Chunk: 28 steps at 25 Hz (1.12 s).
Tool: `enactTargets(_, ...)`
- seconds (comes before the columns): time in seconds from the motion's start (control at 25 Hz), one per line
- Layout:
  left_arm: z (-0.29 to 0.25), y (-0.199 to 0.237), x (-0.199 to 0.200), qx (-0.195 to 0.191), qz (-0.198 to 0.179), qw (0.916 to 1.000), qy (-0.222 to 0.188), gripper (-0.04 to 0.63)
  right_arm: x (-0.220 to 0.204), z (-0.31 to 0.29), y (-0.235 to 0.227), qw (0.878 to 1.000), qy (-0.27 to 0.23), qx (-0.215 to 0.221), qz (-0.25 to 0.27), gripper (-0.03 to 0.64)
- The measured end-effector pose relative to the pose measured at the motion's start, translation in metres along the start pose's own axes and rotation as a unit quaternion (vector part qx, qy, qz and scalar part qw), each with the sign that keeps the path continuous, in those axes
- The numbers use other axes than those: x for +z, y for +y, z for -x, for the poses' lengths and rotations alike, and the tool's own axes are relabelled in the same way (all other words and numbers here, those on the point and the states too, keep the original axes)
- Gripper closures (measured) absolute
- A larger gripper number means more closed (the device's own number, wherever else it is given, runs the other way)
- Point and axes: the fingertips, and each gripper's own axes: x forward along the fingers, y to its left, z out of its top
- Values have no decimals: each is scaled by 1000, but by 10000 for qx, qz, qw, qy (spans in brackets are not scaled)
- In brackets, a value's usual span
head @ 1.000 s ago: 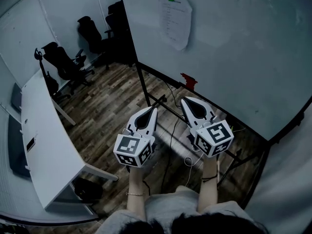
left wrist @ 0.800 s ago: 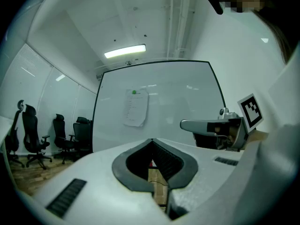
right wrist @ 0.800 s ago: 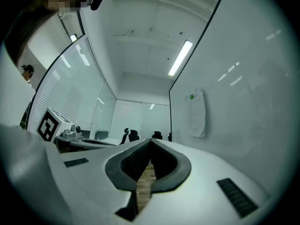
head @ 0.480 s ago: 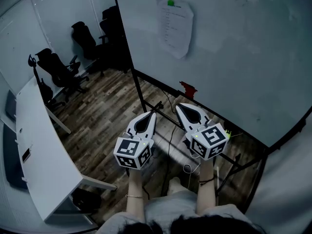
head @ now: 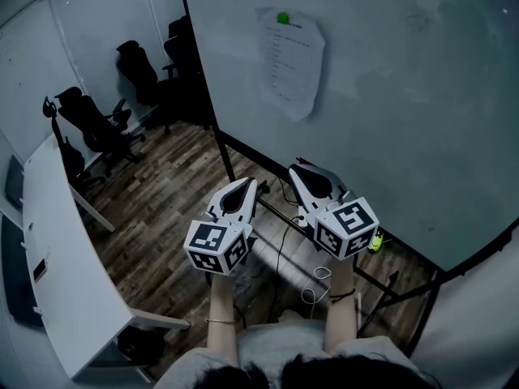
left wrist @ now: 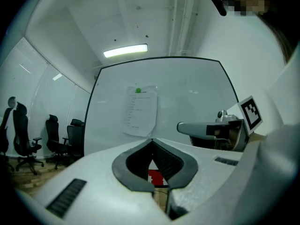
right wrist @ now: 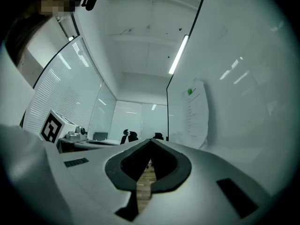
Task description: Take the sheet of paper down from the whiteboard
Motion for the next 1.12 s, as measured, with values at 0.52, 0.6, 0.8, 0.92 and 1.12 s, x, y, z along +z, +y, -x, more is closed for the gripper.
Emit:
enactTargets(0.52,-72,13,-22,-256,158,9995,40,591,-7,-34,-62,9996,88,-244,110,617)
enactTargets(0.6,-74,19,-25,-217,189,9996,50,592,-10,-39,-66,9996,119,-227,119,617)
enactTargets(0.8,-72,37,-25,-18,215,9998,48,591,-13,-48,-70,9997,74,-212,61,617)
enactTargets(0.92,-73,40,-25,4,218,9998,43,591,-14,-52,-73,9997,72,-229,25,617)
enactTargets(1.12,-93,48,-22,-129,220,9997,-45,591,-17,-65,-82,9995,109,-287,90,617)
